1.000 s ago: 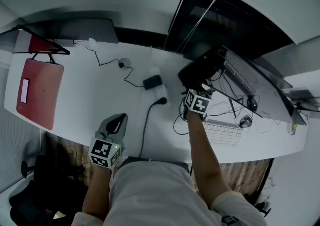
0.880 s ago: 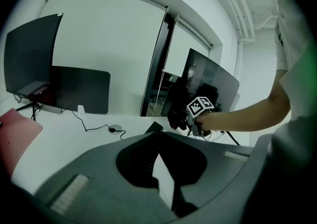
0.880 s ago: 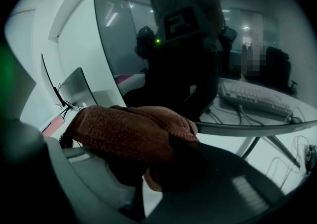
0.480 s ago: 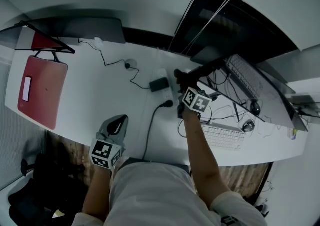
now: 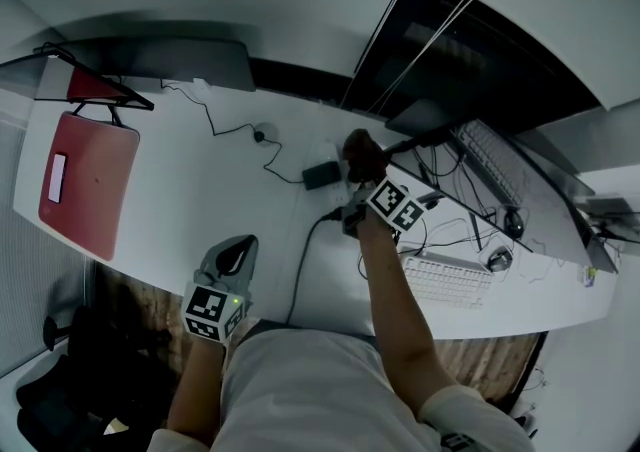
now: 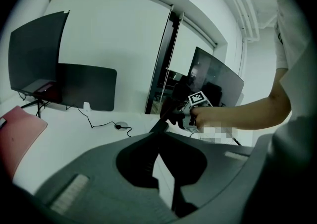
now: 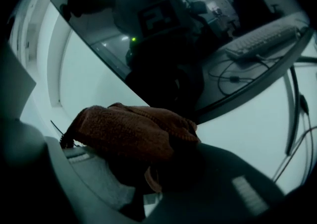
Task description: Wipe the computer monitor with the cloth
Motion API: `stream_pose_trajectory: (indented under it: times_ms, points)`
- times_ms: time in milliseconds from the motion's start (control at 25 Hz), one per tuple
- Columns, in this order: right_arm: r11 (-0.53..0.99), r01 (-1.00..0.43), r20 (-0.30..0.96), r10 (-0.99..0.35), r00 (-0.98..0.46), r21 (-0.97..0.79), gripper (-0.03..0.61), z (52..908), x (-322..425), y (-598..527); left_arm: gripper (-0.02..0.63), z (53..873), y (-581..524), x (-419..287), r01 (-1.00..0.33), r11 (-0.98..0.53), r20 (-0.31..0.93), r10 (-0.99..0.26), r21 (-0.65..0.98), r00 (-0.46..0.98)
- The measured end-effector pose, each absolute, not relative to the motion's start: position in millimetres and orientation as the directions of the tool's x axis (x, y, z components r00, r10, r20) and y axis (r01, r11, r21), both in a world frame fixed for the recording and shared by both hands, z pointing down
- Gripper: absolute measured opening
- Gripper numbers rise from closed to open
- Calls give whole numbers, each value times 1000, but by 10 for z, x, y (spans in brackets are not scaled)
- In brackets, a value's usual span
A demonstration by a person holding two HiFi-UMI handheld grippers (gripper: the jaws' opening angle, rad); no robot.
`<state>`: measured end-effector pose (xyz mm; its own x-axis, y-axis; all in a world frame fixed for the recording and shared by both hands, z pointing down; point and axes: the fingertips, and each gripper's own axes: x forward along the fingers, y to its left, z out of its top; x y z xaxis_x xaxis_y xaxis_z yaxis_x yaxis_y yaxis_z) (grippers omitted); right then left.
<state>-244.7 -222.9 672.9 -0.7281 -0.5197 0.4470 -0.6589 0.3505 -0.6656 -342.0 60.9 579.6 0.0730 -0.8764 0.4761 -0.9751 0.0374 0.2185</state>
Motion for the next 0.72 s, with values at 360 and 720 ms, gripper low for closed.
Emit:
stream_pose_trajectory:
  times_ms: [360, 720]
  points:
    - [279, -516, 292, -572, -767, -810, 40, 6413, -2489, -2253, 9, 5769, 617, -3441, -977, 44, 476, -877, 210, 63]
    - [289, -434, 189, -604, -774, -854, 40, 5898, -2483, -2246, 9, 5675, 602, -3401, -979, 21, 458, -886, 204, 76]
